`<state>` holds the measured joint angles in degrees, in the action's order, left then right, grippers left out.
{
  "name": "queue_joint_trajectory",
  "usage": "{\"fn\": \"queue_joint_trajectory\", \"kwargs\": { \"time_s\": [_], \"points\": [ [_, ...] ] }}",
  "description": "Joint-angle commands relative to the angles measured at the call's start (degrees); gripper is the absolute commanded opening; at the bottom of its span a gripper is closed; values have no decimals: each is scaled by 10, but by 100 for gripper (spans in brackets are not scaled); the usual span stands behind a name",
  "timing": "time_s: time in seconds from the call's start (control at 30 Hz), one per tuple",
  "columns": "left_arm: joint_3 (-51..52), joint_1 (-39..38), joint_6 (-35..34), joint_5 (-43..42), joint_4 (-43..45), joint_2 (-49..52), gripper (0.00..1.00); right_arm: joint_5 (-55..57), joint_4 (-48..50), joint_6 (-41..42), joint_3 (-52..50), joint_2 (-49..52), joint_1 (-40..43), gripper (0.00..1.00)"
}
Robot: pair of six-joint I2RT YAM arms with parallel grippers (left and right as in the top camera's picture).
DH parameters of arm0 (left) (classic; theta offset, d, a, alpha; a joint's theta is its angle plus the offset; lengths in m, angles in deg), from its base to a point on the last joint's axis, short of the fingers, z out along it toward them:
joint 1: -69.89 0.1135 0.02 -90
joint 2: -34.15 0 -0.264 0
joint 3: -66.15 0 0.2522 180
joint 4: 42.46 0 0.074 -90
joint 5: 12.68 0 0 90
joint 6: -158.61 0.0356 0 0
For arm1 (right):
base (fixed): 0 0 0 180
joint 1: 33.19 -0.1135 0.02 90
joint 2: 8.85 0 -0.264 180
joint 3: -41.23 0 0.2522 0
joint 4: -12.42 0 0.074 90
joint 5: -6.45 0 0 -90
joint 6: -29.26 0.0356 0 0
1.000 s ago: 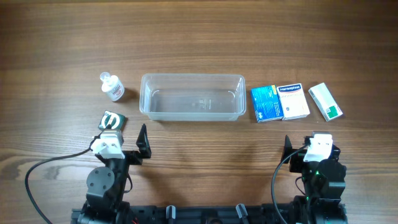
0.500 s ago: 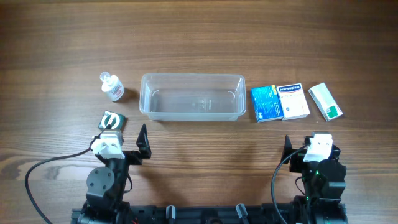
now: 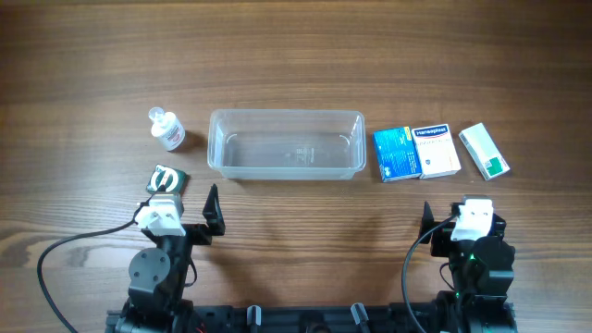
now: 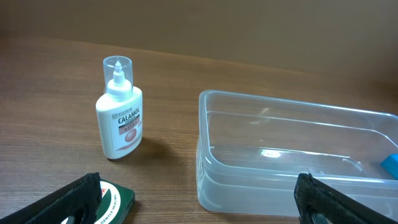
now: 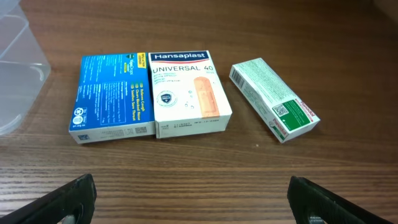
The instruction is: Pack container
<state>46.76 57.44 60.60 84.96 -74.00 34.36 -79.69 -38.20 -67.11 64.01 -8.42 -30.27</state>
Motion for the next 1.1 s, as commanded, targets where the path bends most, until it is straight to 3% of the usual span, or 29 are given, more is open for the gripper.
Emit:
{"fn": "queue_joint_trajectory", "kwargs": {
  "time_s": [0.0,0.2,0.3,0.47,0.6,0.77,0.87,0.97,1.07],
  "points": [
    [1,-4,-1,9,-1,2,100,-5,0,-13,3,2,3,100],
    [1,-4,-1,9,-1,2,100,-5,2,-14,3,2,3,100],
    [1,-4,-1,9,-1,2,100,-53,56,16,1,2,3,100],
    [1,-4,-1,9,-1,2,100,-288,138,234,1,2,3,100],
    [1,-4,-1,9,-1,2,100,-316,135,388,1,2,3,100],
    [1,-4,-1,9,-1,2,100,-339,208,376,13,6,3,100],
    [1,-4,-1,9,-1,2,100,-325,235,346,71,39,3,100],
    [1,-4,-1,9,-1,2,100,-307,209,288,157,108,3,99],
    [1,-4,-1,9,-1,2,100,-266,114,218,301,243,3,100]
  ]
}}
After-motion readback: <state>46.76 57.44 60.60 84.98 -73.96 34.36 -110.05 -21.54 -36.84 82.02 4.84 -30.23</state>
